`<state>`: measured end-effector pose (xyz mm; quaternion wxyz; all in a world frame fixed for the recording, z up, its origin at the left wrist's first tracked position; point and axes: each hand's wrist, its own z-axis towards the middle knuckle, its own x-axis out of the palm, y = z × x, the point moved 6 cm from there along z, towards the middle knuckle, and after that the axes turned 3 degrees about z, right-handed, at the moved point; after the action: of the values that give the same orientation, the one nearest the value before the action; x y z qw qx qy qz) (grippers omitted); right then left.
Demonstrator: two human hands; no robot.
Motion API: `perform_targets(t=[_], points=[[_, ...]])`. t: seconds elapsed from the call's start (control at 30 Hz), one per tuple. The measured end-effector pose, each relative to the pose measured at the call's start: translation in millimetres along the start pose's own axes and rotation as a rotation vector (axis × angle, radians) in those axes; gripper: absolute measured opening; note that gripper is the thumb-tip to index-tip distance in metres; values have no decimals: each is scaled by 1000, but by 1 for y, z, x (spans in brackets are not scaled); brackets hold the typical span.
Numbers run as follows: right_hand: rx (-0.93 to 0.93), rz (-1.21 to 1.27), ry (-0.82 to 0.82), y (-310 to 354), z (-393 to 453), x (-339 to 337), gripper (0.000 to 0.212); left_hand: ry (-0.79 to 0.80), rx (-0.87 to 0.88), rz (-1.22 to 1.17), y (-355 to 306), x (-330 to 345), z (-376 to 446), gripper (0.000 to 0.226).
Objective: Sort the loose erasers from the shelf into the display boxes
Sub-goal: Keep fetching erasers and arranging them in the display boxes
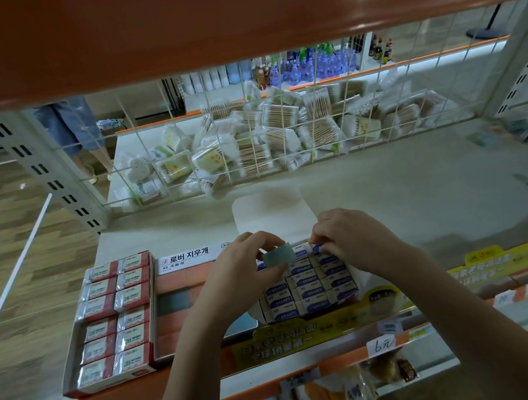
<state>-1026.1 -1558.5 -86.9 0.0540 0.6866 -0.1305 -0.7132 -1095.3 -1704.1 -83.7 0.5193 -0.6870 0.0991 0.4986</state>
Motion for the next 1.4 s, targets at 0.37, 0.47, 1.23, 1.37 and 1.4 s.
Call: perform_targets(t=[0.37, 0.47, 1.23, 1.37, 1.4], points=[[12, 75, -119, 10, -2, -12, 24, -268, -55, 65, 43, -64, -34, 31], [-37, 140, -159, 37, 5, -15, 24, -190, -132, 162, 62, -56, -45, 33], [131, 165, -79, 104, 4, 15, 26, -21, 38, 372, 55, -16, -30, 34], [113, 191, -127, 87, -11, -6, 25, -91, -18, 331, 45, -37, -29, 31], [115, 179, -148, 78, -17, -14, 25, -155, -25, 330, 37, -44, -27, 29]])
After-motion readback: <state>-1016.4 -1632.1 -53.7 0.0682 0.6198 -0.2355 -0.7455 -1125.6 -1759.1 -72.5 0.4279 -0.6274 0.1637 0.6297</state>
